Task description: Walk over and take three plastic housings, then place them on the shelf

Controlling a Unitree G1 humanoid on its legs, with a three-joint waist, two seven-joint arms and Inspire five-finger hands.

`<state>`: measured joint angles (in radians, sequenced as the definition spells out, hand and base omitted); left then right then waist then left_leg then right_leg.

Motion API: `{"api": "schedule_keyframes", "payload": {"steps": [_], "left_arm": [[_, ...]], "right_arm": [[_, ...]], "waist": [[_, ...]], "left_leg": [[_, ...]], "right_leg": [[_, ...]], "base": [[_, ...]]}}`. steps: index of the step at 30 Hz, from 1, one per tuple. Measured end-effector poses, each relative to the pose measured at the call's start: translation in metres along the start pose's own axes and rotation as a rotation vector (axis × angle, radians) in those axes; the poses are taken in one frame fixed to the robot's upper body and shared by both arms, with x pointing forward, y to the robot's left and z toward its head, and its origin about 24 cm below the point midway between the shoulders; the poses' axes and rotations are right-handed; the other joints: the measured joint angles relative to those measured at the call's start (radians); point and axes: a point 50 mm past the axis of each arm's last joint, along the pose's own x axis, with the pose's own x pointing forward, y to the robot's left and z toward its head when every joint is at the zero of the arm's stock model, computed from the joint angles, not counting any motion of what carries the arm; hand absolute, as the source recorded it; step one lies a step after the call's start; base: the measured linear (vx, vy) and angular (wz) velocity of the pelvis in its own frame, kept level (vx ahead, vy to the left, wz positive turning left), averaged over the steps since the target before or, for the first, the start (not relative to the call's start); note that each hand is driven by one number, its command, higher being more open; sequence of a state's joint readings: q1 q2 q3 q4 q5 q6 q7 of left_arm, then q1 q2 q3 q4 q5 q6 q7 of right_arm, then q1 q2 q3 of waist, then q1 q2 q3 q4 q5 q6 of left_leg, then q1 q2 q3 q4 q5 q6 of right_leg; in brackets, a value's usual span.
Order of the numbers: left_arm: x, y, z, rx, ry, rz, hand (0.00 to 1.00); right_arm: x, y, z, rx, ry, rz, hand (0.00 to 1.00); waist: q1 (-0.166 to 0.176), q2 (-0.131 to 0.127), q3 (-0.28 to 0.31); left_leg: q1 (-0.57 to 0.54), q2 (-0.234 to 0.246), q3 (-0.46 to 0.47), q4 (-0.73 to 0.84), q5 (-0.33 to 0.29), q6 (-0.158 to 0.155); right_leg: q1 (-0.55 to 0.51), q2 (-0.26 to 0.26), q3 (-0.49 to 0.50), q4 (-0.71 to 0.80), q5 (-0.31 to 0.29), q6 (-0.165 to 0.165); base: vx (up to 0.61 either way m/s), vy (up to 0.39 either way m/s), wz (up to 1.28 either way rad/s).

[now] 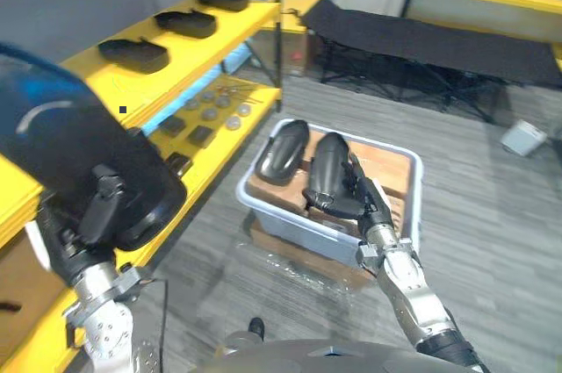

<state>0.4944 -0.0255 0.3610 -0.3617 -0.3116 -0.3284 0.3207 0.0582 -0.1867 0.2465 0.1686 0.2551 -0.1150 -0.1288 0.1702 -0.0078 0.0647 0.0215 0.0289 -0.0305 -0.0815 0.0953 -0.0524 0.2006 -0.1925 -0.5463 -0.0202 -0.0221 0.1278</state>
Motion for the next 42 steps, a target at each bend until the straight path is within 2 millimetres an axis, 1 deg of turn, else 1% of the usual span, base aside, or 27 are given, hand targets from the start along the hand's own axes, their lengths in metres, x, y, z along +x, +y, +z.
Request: {"api": "schedule_keyframes", "payload": {"steps": [2,4,7,8,11,13,14,15,16,17,18,19,20,22,23,25,28,31,32,34,35,36,37,38,39,41,42], "left_arm": [[-0.006,0.016,0.003,0.020,0.005,0.061,0.00],[-0.010,0.020,0.001,-0.002,0.024,0.073,0.00],[-0.009,0.013,0.001,-0.014,0.018,-0.003,0.00],[-0.007,0.010,0.002,-0.019,0.010,-0.040,0.00],[-0.007,0.003,0.001,-0.035,0.012,-0.081,0.00],[-0.008,0.000,0.000,-0.048,0.018,-0.094,0.00],[-0.008,-0.002,-0.001,-0.079,0.027,-0.114,0.00],[-0.010,-0.010,-0.003,-0.116,0.038,-0.160,0.00],[-0.010,-0.012,-0.003,-0.125,0.039,-0.178,0.00],[-0.011,-0.023,-0.003,-0.166,0.041,-0.256,0.00],[-0.012,-0.027,-0.004,-0.176,0.041,-0.292,0.00],[-0.015,-0.034,-0.004,-0.191,0.048,-0.355,0.00],[-0.017,-0.037,-0.006,-0.196,0.059,-0.387,0.00],[-0.018,-0.035,-0.006,-0.188,0.067,-0.385,0.00],[-0.018,-0.033,-0.007,-0.180,0.070,-0.375,0.00],[-0.021,-0.027,-0.007,-0.164,0.077,-0.357,0.00],[-0.019,-0.028,-0.011,-0.156,0.090,-0.353,0.00],[-0.017,-0.036,-0.014,-0.174,0.094,-0.359,0.00],[-0.016,-0.036,-0.014,-0.177,0.088,-0.350,0.00],[-0.012,-0.036,-0.012,-0.177,0.072,-0.339,0.00],[-0.009,-0.038,-0.010,-0.184,0.056,-0.337,0.00],[-0.005,-0.043,-0.011,-0.187,0.046,-0.347,0.00],[-0.004,-0.046,-0.011,-0.192,0.041,-0.353,0.00],[-0.002,-0.048,-0.009,-0.187,0.026,-0.361,0.00],[0.001,-0.049,-0.006,-0.171,0.007,-0.367,0.00],[0.006,-0.052,-0.004,-0.164,-0.015,-0.361,0.00],[0.007,-0.053,-0.003,-0.165,-0.021,-0.362,0.00]], "right_arm": [[0.004,0.006,-0.003,0.019,0.012,-0.021,1.00],[0.007,0.008,-0.004,0.022,0.015,-0.040,1.00],[0.007,0.004,-0.004,0.024,0.016,-0.094,1.00],[0.007,0.002,-0.004,0.025,0.016,-0.112,1.00],[0.007,-0.004,-0.002,0.027,0.007,-0.148,1.00],[0.007,-0.010,-0.001,0.028,0.006,-0.168,1.00],[0.006,-0.014,-0.001,0.027,0.004,-0.185,1.00],[-0.001,-0.025,-0.004,0.031,0.009,-0.224,1.00],[-0.003,-0.028,-0.004,0.032,0.011,-0.236,1.00],[-0.015,-0.042,-0.009,0.030,0.027,-0.293,1.00],[-0.021,-0.049,-0.012,0.028,0.039,-0.320,1.00],[-0.032,-0.061,-0.016,0.024,0.052,-0.372,1.00],[-0.039,-0.070,-0.016,0.024,0.048,-0.408,1.00],[-0.040,-0.074,-0.013,0.028,0.019,-0.417,1.00],[-0.039,-0.074,-0.010,0.029,-0.006,-0.402,1.00],[-0.034,-0.063,-0.007,0.035,-0.039,-0.339,1.00],[-0.018,-0.045,0.006,0.050,-0.097,-0.261,1.00],[-0.010,-0.036,0.015,0.062,-0.148,-0.237,1.00],[-0.008,-0.032,0.017,0.069,-0.157,-0.231,1.00],[-0.009,-0.028,0.014,0.084,-0.156,-0.235,1.00],[-0.009,-0.029,0.014,0.075,-0.157,-0.237,1.00],[-0.011,-0.031,0.010,0.079,-0.141,-0.248,1.00],[-0.013,-0.033,0.009,0.081,-0.136,-0.255,1.00],[-0.013,-0.034,0.008,0.081,-0.135,-0.254,1.00],[-0.012,-0.034,0.010,0.086,-0.142,-0.246,1.00],[-0.011,-0.033,0.012,0.085,-0.151,-0.229,1.00],[-0.011,-0.033,0.011,0.086,-0.150,-0.227,1.00]], "waist": [[0.026,-0.011,0.007],[0.025,-0.012,0.010],[0.011,-0.006,0.021],[0.002,-0.022,0.025],[-0.002,-0.042,0.037],[-0.001,-0.035,0.043],[-0.003,-0.016,0.056],[-0.031,0.019,0.071],[-0.038,0.025,0.074],[-0.061,0.039,0.081],[-0.067,0.043,0.081],[-0.068,0.061,0.080],[-0.063,0.054,0.086],[-0.058,0.072,0.085],[-0.059,0.084,0.080],[-0.049,0.070,0.087],[-0.043,0.032,0.112],[-0.037,0.020,0.137],[-0.037,0.010,0.145],[-0.036,-0.020,0.147],[-0.038,-0.016,0.150],[-0.045,-0.011,0.151],[-0.049,-0.013,0.151],[-0.064,-0.018,0.152],[-0.081,-0.021,0.150],[-0.101,-0.009,0.156],[-0.105,-0.010,0.155]], "left_leg": [[-0.026,-0.015,-0.051,0.011,0.000,0.000],[-0.043,-0.022,-0.104,0.022,-0.001,0.004],[-0.075,-0.032,-0.218,0.041,0.004,0.011],[-0.089,-0.049,-0.262,0.048,0.009,0.009],[-0.136,-0.085,-0.338,0.097,0.021,-0.006],[-0.155,-0.096,-0.370,0.114,0.035,-0.027],[-0.163,-0.100,-0.383,0.109,0.040,-0.029],[-0.196,-0.079,-0.315,0.114,0.037,0.001],[-0.201,-0.070,-0.289,0.116,0.038,0.013],[-0.237,-0.037,-0.168,0.129,0.028,0.052],[-0.256,-0.018,-0.103,0.136,0.021,0.066],[-0.279,0.017,0.020,0.141,-0.002,0.071],[-0.296,0.038,0.119,0.148,-0.024,0.064],[-0.309,0.052,0.175,0.181,-0.013,0.069],[-0.307,0.054,0.175,0.180,0.042,0.069],[-0.292,0.052,0.191,0.199,0.096,0.063],[-0.326,0.041,0.224,0.311,0.033,0.068],[-0.353,0.027,0.232,0.426,-0.042,0.080],[-0.356,0.012,0.237,0.465,-0.084,0.081],[-0.352,-0.027,0.246,0.491,-0.118,0.092],[-0.359,-0.034,0.249,0.525,-0.159,0.107],[-0.348,-0.056,0.224,0.526,-0.168,0.117],[-0.335,-0.067,0.214,0.505,-0.167,0.117],[-0.296,-0.091,0.195,0.441,-0.166,0.117],[-0.261,-0.103,0.166,0.373,-0.162,0.122],[-0.209,-0.107,0.123,0.308,-0.126,0.148],[-0.193,-0.108,0.115,0.297,-0.123,0.147]], "right_leg": [[0.006,-0.005,-0.045,0.010,-0.005,-0.002],[0.008,-0.016,-0.045,0.060,-0.026,-0.010],[-0.015,-0.012,0.070,0.167,-0.068,-0.060],[-0.015,-0.014,0.116,0.196,-0.103,-0.070],[-0.008,-0.019,0.113,0.233,-0.174,-0.053],[-0.003,-0.014,0.088,0.245,-0.209,-0.029],[0.015,-0.008,0.065,0.244,-0.238,-0.011],[0.040,0.010,-0.010,0.238,-0.251,0.001],[0.045,0.015,-0.033,0.234,-0.249,0.003],[0.071,0.033,-0.118,0.219,-0.243,0.005],[0.080,0.040,-0.152,0.211,-0.240,0.006],[0.094,0.043,-0.208,0.203,-0.241,0.005],[0.097,0.037,-0.238,0.195,-0.248,-0.004],[0.091,0.032,-0.242,0.204,-0.269,-0.005],[0.084,0.028,-0.222,0.235,-0.283,0.005],[0.078,-0.001,-0.180,0.285,-0.299,0.023],[0.045,-0.055,-0.102,0.352,-0.320,0.032],[0.060,-0.092,-0.096,0.384,-0.335,0.050],[0.082,-0.110,-0.098,0.382,-0.354,0.040],[0.107,-0.150,-0.111,0.376,-0.375,0.010],[0.105,-0.161,-0.101,0.435,-0.349,-0.020],[0.055,-0.196,-0.050,0.576,-0.292,-0.106],[0.019,-0.214,-0.017,0.648,-0.245,-0.159],[-0.054,-0.228,0.078,0.765,-0.108,-0.192],[-0.132,-0.210,0.178,0.865,-0.082,-0.153],[-0.221,-0.134,0.249,0.900,-0.193,-0.112],[-0.238,-0.113,0.257,0.881,-0.218,-0.108]], "base": [[0.02,-0.008,0.65],[0.04,0.015,0.87],[0.02,0.047,1.15],[-0.01,-0.034,1.40],[-0.03,-0.124,0.92],[-0.09,-0.147,0.60],[-0.16,-0.175,1.04],[-0.14,-0.144,1.15],[-0.15,-0.113,1.83],[-0.11,-0.044,1.53],[-0.14,-0.030,1.94],[-0.12,0.019,1.44],[-0.07,0.047,1.13],[-0.01,0.046,0.39],[0.02,0.050,-0.01],[0.07,0.068,-0.33],[0.07,0.087,-0.27],[0.07,0.119,-0.02],[0.11,0.153,0.19],[0.15,0.175,0.23],[0.20,0.211,0.47],[0.25,0.263,0.61],[0.20,0.249,0.80],[0.31,0.234,0.74],[0.23,0.140,0.69],[0.26,0.139,0.54],[0.31,0.148,0.50]]}}
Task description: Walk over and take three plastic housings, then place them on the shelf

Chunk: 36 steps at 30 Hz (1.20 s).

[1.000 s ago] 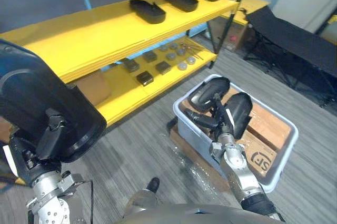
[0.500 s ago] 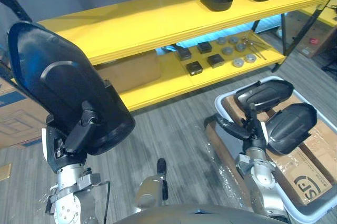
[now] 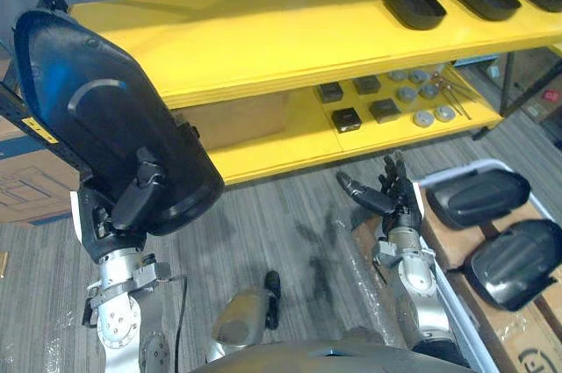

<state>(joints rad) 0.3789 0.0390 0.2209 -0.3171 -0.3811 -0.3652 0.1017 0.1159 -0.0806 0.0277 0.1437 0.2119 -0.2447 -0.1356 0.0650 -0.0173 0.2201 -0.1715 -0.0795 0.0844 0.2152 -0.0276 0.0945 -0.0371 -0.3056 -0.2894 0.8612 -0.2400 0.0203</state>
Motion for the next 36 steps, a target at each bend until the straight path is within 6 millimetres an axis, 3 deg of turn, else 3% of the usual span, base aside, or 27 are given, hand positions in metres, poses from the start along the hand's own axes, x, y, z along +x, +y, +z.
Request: {"api": "schedule_keyframes", "payload": {"steps": [2,3,6,7,11,12,13,15,16,18,19,20,21,22,23,25,26,27,29,30,31,32,33,36], "left_arm": [[0.007,-0.008,0.000,-0.013,-0.016,-0.036,0.00],[0.009,-0.011,0.001,-0.019,-0.021,-0.047,0.00],[0.015,-0.023,-0.003,-0.034,-0.016,-0.106,0.00],[0.014,-0.027,-0.008,-0.036,0.007,-0.123,0.00],[0.004,-0.025,-0.014,-0.025,0.054,-0.140,0.00],[0.000,-0.022,-0.014,-0.023,0.063,-0.139,0.00],[-0.001,-0.020,-0.013,-0.027,0.066,-0.140,0.00],[-0.002,-0.015,-0.012,-0.040,0.068,-0.136,0.00],[-0.001,-0.012,-0.011,-0.065,0.065,-0.120,0.00],[-0.001,-0.009,-0.007,-0.122,0.047,-0.096,0.00],[-0.001,-0.009,-0.007,-0.129,0.044,-0.092,0.00],[-0.002,-0.010,-0.008,-0.157,0.044,-0.079,0.00],[-0.005,-0.015,-0.012,-0.184,0.063,-0.081,0.00],[-0.006,-0.016,-0.013,-0.189,0.067,-0.087,0.00],[-0.007,-0.021,-0.015,-0.207,0.072,-0.108,0.00],[-0.007,-0.023,-0.015,-0.212,0.069,-0.124,0.00],[-0.006,-0.024,-0.014,-0.214,0.062,-0.140,0.00],[-0.004,-0.027,-0.014,-0.217,0.053,-0.156,0.00],[0.006,-0.038,-0.008,-0.204,-0.001,-0.224,0.00],[0.010,-0.042,-0.006,-0.200,-0.022,-0.247,0.00],[0.014,-0.047,-0.004,-0.180,-0.044,-0.273,0.00],[0.015,-0.047,-0.003,-0.171,-0.048,-0.283,0.00],[0.017,-0.048,-0.002,-0.143,-0.053,-0.295,0.00],[0.031,-0.055,0.003,-0.065,-0.068,-0.361,0.00]], "right_arm": [[-0.004,-0.006,0.005,0.001,-0.020,-0.010,1.00],[-0.005,-0.008,0.009,0.001,-0.036,-0.017,1.00],[-0.007,-0.018,0.021,-0.001,-0.088,-0.051,1.00],[-0.011,-0.021,0.023,-0.004,-0.093,-0.062,1.00],[-0.013,-0.017,0.042,0.003,-0.176,-0.048,1.00],[-0.012,-0.015,0.049,0.009,-0.208,-0.046,1.00],[-0.011,-0.014,0.051,0.011,-0.218,-0.045,1.00],[-0.009,-0.014,0.057,0.011,-0.243,-0.044,1.00],[-0.007,-0.012,0.061,0.011,-0.260,-0.042,1.00],[-0.002,-0.011,0.069,0.015,-0.305,-0.049,1.00],[-0.001,-0.011,0.070,0.013,-0.314,-0.048,1.00],[0.003,-0.013,0.077,-0.001,-0.344,-0.045,1.00],[0.003,-0.023,0.080,-0.035,-0.352,-0.058,1.00],[0.002,-0.025,0.080,-0.042,-0.352,-0.065,1.00],[-0.001,-0.038,0.080,-0.074,-0.346,-0.088,1.00],[-0.006,-0.055,0.080,-0.107,-0.336,-0.125,1.00],[-0.010,-0.064,0.081,-0.107,-0.343,-0.150,1.00],[-0.012,-0.069,0.083,-0.102,-0.361,-0.167,1.00],[-0.015,-0.080,0.093,-0.111,-0.421,-0.204,1.00],[-0.014,-0.079,0.094,-0.110,-0.431,-0.198,1.00],[-0.011,-0.074,0.096,-0.109,-0.438,-0.172,1.00],[-0.008,-0.068,0.097,-0.108,-0.442,-0.140,1.00],[-0.006,-0.062,0.096,-0.107,-0.442,-0.103,1.00],[-0.007,-0.052,0.099,-0.101,-0.456,-0.037,1.00]], "waist": [[-0.017,0.002,-0.002],[-0.023,0.007,-0.003],[-0.052,0.021,-0.005],[-0.054,0.021,-0.006],[-0.037,0.013,-0.011],[-0.034,0.012,-0.017],[-0.029,0.007,-0.021],[-0.008,-0.008,-0.035],[-0.005,-0.013,-0.047],[-0.002,-0.061,-0.082],[-0.002,-0.061,-0.083],[-0.006,-0.055,-0.086],[-0.024,-0.012,-0.079],[-0.031,-0.006,-0.078],[-0.048,0.025,-0.073],[-0.064,0.045,-0.070],[-0.072,0.048,-0.074],[-0.074,0.055,-0.077],[-0.088,0.075,-0.092],[-0.092,0.081,-0.094],[-0.091,0.093,-0.100],[-0.090,0.094,-0.102],[-0.092,0.089,-0.105],[-0.105,0.045,-0.113]], "left_leg": [[0.054,-0.021,-0.053,-0.038,0.002,-0.004],[0.059,-0.023,-0.067,-0.042,0.000,-0.002],[0.090,-0.026,-0.143,-0.023,-0.014,0.000],[0.118,-0.026,-0.169,-0.009,-0.032,-0.005],[0.160,-0.008,-0.178,0.066,-0.112,-0.034],[0.162,0.018,-0.164,0.093,-0.149,-0.042],[0.162,0.025,-0.163,0.101,-0.159,-0.048],[0.159,0.051,-0.160,0.123,-0.187,-0.087],[0.149,0.068,-0.160,0.136,-0.205,-0.112],[0.125,0.083,-0.136,0.168,-0.251,-0.144],[0.120,0.088,-0.132,0.178,-0.260,-0.148],[0.103,0.120,-0.117,0.229,-0.293,-0.173],[0.088,0.165,-0.108,0.286,-0.303,-0.190],[0.080,0.172,-0.104,0.311,-0.303,-0.190],[0.036,0.205,-0.077,0.420,-0.288,-0.185],[-0.016,0.236,-0.034,0.561,-0.232,-0.194],[-0.019,0.251,0.001,0.555,-0.238,-0.188],[-0.018,0.259,0.016,0.521,-0.244,-0.188],[-0.006,0.259,0.034,0.304,-0.231,-0.192],[0.010,0.254,0.027,0.208,-0.198,-0.193],[0.038,0.249,0.015,0.104,-0.125,-0.192],[0.067,0.244,0.022,0.068,-0.064,-0.198],[0.088,0.231,0.041,0.042,-0.041,-0.192],[0.115,0.176,0.080,-0.050,-0.002,-0.169]], "right_leg": [[-0.079,0.076,0.039,-0.154,-0.055,0.009],[-0.106,0.096,0.063,-0.202,-0.054,0.010],[-0.191,0.170,0.213,-0.381,-0.022,0.057],[-0.189,0.178,0.247,-0.418,-0.006,0.071],[-0.168,0.163,0.251,-0.488,0.131,0.032],[-0.143,0.159,0.232,-0.496,0.161,0.027],[-0.134,0.156,0.232,-0.497,0.161,0.027],[-0.104,0.151,0.228,-0.510,0.163,0.031],[-0.075,0.150,0.214,-0.541,0.173,0.048],[-0.015,0.147,0.208,-0.608,0.196,0.073],[-0.010,0.148,0.208,-0.616,0.185,0.075],[0.002,0.176,0.203,-0.635,0.149,0.087],[0.017,0.216,0.189,-0.646,0.136,0.070],[0.022,0.221,0.185,-0.649,0.133,0.065],[0.042,0.242,0.178,-0.656,0.124,0.051],[0.089,0.246,0.182,-0.675,0.118,0.035],[0.123,0.240,0.181,-0.701,0.123,0.030],[0.135,0.236,0.182,-0.710,0.125,0.029],[0.148,0.216,0.185,-0.730,0.132,0.036],[0.146,0.212,0.188,-0.732,0.132,0.038],[0.137,0.212,0.211,-0.738,0.134,0.043],[0.137,0.206,0.237,-0.743,0.137,0.049],[0.138,0.197,0.249,-0.747,0.136,0.058],[0.119,0.145,0.250,-0.773,0.153,0.086]], "base": [[0.26,0.074,0.61],[0.25,0.042,0.78],[0.25,-0.009,0.85],[0.26,-0.068,0.71],[0.25,-0.097,0.41],[0.23,-0.139,0.25],[0.22,-0.182,0.09],[0.15,-0.202,-0.14],[0.11,-0.223,-0.18],[0.15,-0.365,-0.33],[0.11,-0.359,-0.46],[0.06,-0.332,-0.30],[0.05,-0.299,-0.21],[0.06,-0.332,0.07],[0.04,-0.188,0.02],[0.09,-0.179,-0.09],[0.13,-0.135,-0.09],[0.14,-0.088,-0.05],[0.14,0.001,-0.04],[0.09,0.085,-0.27],[0.04,0.136,-0.55],[0.07,0.198,-0.75],[0.07,0.176,-0.60],[0.06,0.119,-0.22]]}}
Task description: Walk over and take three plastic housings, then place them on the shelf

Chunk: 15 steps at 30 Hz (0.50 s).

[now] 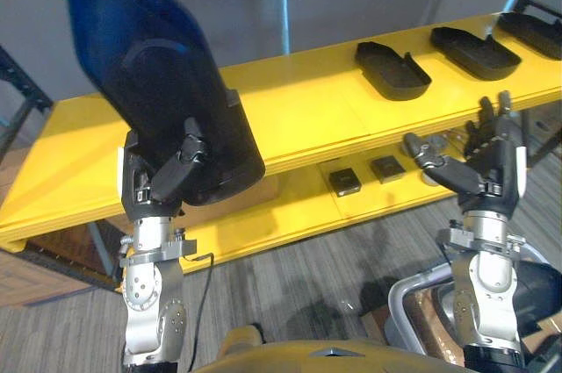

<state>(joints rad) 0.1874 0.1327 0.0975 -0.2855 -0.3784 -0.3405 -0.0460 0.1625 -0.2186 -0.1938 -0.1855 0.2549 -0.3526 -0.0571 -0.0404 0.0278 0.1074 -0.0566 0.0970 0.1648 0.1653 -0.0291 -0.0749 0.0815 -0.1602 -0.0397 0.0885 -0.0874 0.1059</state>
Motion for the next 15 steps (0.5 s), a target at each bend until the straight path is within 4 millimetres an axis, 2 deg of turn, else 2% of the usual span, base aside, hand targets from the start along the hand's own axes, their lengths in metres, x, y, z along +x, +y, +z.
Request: {"api": "schedule_keyframes", "payload": {"steps": [2,4,7,9,10,15], "left_arm": [[0.005,0.003,-0.002,0.058,0.041,-0.012,0.00],[0.005,0.009,-0.004,0.097,0.086,0.002,0.00],[0.010,0.011,-0.009,0.130,0.132,-0.008,0.00],[0.020,0.013,-0.019,0.139,0.177,-0.023,0.00],[0.029,0.014,-0.029,0.148,0.216,-0.025,0.00],[0.049,0.023,-0.050,0.182,0.299,0.012,0.00]], "right_arm": [[0.001,0.007,0.001,0.012,-0.007,0.052,1.00],[0.000,0.018,-0.001,0.035,0.003,0.104,1.00],[-0.003,0.031,-0.004,0.062,0.015,0.188,1.00],[-0.004,0.037,-0.006,0.076,0.029,0.231,1.00],[-0.005,0.042,-0.007,0.086,0.036,0.264,1.00],[-0.007,0.054,-0.009,0.148,0.068,0.405,1.00]], "waist": [[-0.002,-0.012,0.003],[-0.006,-0.011,0.003],[-0.021,-0.011,0.003],[-0.021,-0.010,0.003],[-0.027,-0.010,0.003],[-0.059,-0.006,0.004]], "left_leg": [[0.019,-0.015,0.034,-0.027,0.014,0.012],[0.043,-0.017,0.063,-0.033,0.007,0.016],[0.053,-0.017,0.084,-0.036,0.002,0.016],[0.063,-0.017,0.098,-0.049,0.002,0.014],[0.064,-0.016,0.101,-0.060,0.007,0.010],[0.064,-0.015,0.120,-0.119,0.046,0.003]], "right_leg": [[-0.011,-0.018,-0.014,-0.004,0.021,0.031],[-0.008,-0.023,-0.015,-0.003,0.026,0.037],[-0.011,-0.025,-0.014,-0.009,0.034,0.035],[-0.010,-0.021,-0.012,-0.027,0.047,0.032],[-0.010,-0.019,-0.011,-0.040,0.055,0.030],[-0.051,-0.010,0.003,-0.050,0.066,0.017]], "base": [[0.05,0.070,-0.34],[0.03,0.038,-0.44],[-0.02,0.013,-0.26],[-0.06,0.006,-0.21],[-0.08,-0.009,-0.11],[-0.06,-0.014,-0.13]]}}
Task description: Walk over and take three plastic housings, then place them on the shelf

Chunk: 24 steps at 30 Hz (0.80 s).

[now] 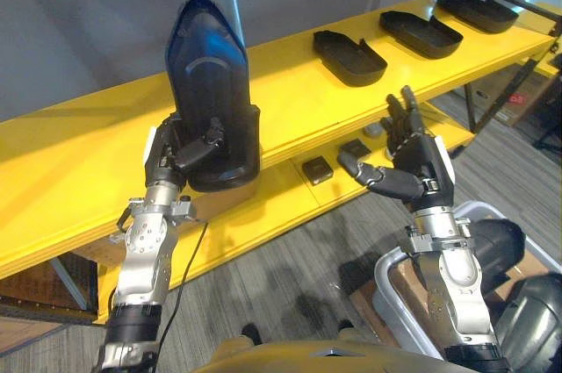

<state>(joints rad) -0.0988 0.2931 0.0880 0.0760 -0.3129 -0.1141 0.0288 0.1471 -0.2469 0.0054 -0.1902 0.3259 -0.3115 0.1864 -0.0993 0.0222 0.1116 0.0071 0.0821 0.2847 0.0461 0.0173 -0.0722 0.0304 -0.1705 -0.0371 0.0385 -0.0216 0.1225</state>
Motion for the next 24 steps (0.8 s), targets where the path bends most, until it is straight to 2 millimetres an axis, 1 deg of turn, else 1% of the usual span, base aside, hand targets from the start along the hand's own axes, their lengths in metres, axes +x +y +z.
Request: {"api": "schedule_keyframes", "payload": {"steps": [1,2,3,4,5,7,8,10,11,12,13,15,16,17,18,20,21,22,23,24], "left_arm": [[0.007,0.001,-0.002,-0.002,0.011,0.014,0.00],[0.018,0.002,-0.004,-0.041,0.023,0.048,0.00],[0.023,0.001,-0.003,-0.069,0.022,0.061,0.00],[0.034,0.000,0.001,-0.126,0.010,0.091,0.00],[0.044,0.000,0.009,-0.175,-0.014,0.122,0.00],[0.056,-0.002,0.019,-0.225,-0.050,0.156,0.00],[0.063,-0.002,0.028,-0.263,-0.085,0.184,0.00],[0.070,-0.001,0.040,-0.311,-0.136,0.223,0.00],[0.073,0.003,0.048,-0.331,-0.161,0.255,0.00],[0.077,0.007,0.056,-0.369,-0.180,0.297,0.00],[0.078,0.008,0.058,-0.374,-0.184,0.306,0.00],[0.084,0.005,0.070,-0.394,-0.216,0.335,0.00],[0.087,0.003,0.077,-0.404,-0.234,0.337,0.00],[0.088,0.002,0.081,-0.409,-0.243,0.338,0.00],[0.090,0.000,0.085,-0.415,-0.251,0.340,0.00],[0.091,-0.005,0.088,-0.409,-0.231,0.328,0.00],[0.093,-0.008,0.090,-0.405,-0.224,0.318,0.00],[0.096,-0.012,0.094,-0.383,-0.216,0.295,0.00],[0.097,-0.014,0.097,-0.353,-0.212,0.274,0.00],[0.098,-0.016,0.098,-0.341,-0.209,0.261,0.00]], "right_arm": [[0.003,0.001,0.000,0.003,0.003,0.033,1.00],[0.010,0.003,0.001,0.013,-0.004,0.088,1.00],[0.014,0.004,0.002,0.013,-0.007,0.108,1.00],[0.023,0.006,0.005,0.008,-0.018,0.142,1.00],[0.032,0.008,0.007,0.013,-0.025,0.170,1.00],[0.040,0.010,0.007,0.022,-0.022,0.198,1.00],[0.043,0.012,0.007,0.013,-0.012,0.228,1.00],[0.043,0.017,0.005,0.013,0.006,0.273,1.00],[0.043,0.023,0.003,0.026,0.020,0.309,1.00],[0.041,0.029,0.000,0.035,0.043,0.365,1.00],[0.041,0.031,-0.001,0.035,0.045,0.379,1.00],[0.038,0.042,0.003,0.054,0.042,0.482,1.00],[0.037,0.052,0.008,0.084,0.023,0.551,1.00],[0.036,0.057,0.011,0.096,0.007,0.585,1.00],[0.035,0.070,0.018,0.114,-0.026,0.652,1.00],[0.033,0.092,0.026,0.150,-0.057,0.766,1.00],[0.033,0.098,0.027,0.165,-0.055,0.793,1.00],[0.034,0.108,0.028,0.188,-0.029,0.838,1.00],[0.034,0.115,0.023,0.201,0.019,0.864,1.00],[0.033,0.117,0.020,0.206,0.045,0.866,1.00]], "waist": [[-0.008,0.003,0.002],[-0.019,0.013,0.009],[-0.023,0.018,0.013],[-0.038,0.027,0.028],[-0.045,0.035,0.051],[-0.047,0.045,0.079],[-0.055,0.054,0.095],[-0.064,0.066,0.114],[-0.069,0.069,0.125],[-0.073,0.070,0.127],[-0.073,0.070,0.127],[-0.074,0.070,0.131],[-0.071,0.067,0.141],[-0.070,0.065,0.148],[-0.069,0.062,0.159],[-0.067,0.060,0.163],[-0.067,0.058,0.171],[-0.063,0.048,0.191],[-0.057,0.036,0.210],[-0.049,0.029,0.221]], "left_leg": [[-0.003,0.000,0.005,-0.007,0.010,0.006],[-0.015,-0.002,0.015,-0.018,0.019,0.009],[-0.023,-0.003,0.019,-0.018,0.022,0.010],[-0.042,-0.006,0.020,-0.019,0.034,0.016],[-0.053,-0.007,0.027,-0.020,0.040,0.019],[-0.059,-0.008,0.036,-0.030,0.049,0.021],[-0.064,-0.010,0.038,-0.043,0.060,0.023],[-0.068,-0.012,0.047,-0.055,0.068,0.024],[-0.068,-0.012,0.053,-0.056,0.069,0.024],[-0.067,-0.014,0.065,-0.059,0.069,0.024],[-0.067,-0.014,0.067,-0.059,0.070,0.024],[-0.067,-0.019,0.071,-0.070,0.077,0.025],[-0.068,-0.019,0.070,-0.070,0.079,0.025],[-0.068,-0.019,0.069,-0.070,0.080,0.025],[-0.073,-0.019,0.064,-0.070,0.083,0.024],[-0.108,-0.022,0.044,-0.067,0.093,0.025],[-0.118,-0.021,0.036,-0.067,0.095,0.025],[-0.137,-0.021,0.021,-0.067,0.106,0.024],[-0.156,-0.019,0.009,-0.067,0.117,0.024],[-0.165,-0.018,0.006,-0.067,0.121,0.024]], "right_leg": [[-0.010,0.001,0.005,0.000,0.006,0.003],[-0.033,0.001,0.017,0.001,0.014,0.008],[-0.046,0.000,0.020,0.004,0.016,0.010],[-0.072,-0.001,0.026,0.022,0.018,0.011],[-0.097,-0.002,0.037,0.041,0.018,0.012],[-0.121,-0.001,0.047,0.056,0.017,0.012],[-0.139,-0.001,0.051,0.069,0.015,0.011],[-0.164,0.000,0.062,0.095,0.007,0.012],[-0.177,0.000,0.072,0.121,-0.004,0.012],[-0.200,0.000,0.084,0.154,-0.018,0.013],[-0.204,0.000,0.087,0.160,-0.020,0.013],[-0.224,-0.003,0.094,0.191,-0.033,0.013],[-0.232,-0.005,0.094,0.207,-0.041,0.013],[-0.235,-0.006,0.094,0.218,-0.047,0.012],[-0.247,-0.010,0.090,0.237,-0.057,0.010],[-0.280,-0.018,0.070,0.262,-0.067,0.009],[-0.287,-0.019,0.062,0.269,-0.068,0.009],[-0.301,-0.020,0.048,0.282,-0.069,0.006],[-0.319,-0.020,0.036,0.294,-0.070,0.003],[-0.327,-0.020,0.032,0.296,-0.071,0.002]], "base": [[-0.04,-0.007,-0.15],[-0.04,0.001,-0.15],[-0.05,0.014,-0.12],[-0.04,0.017,-0.08],[-0.04,0.017,-0.12],[-0.05,0.007,-0.12],[-0.04,-0.001,-0.06],[0.00,-0.004,-0.11],[0.01,-0.012,-0.22],[0.01,-0.012,-0.19],[0.00,-0.009,-0.16],[0.00,-0.001,-0.03],[-0.04,-0.008,0.04],[-0.05,-0.022,0.09],[-0.05,-0.026,0.13],[-0.05,-0.031,0.32],[-0.06,-0.042,0.45],[-0.07,-0.051,0.41],[-0.08,-0.057,0.37],[-0.06,-0.057,0.32]]}}
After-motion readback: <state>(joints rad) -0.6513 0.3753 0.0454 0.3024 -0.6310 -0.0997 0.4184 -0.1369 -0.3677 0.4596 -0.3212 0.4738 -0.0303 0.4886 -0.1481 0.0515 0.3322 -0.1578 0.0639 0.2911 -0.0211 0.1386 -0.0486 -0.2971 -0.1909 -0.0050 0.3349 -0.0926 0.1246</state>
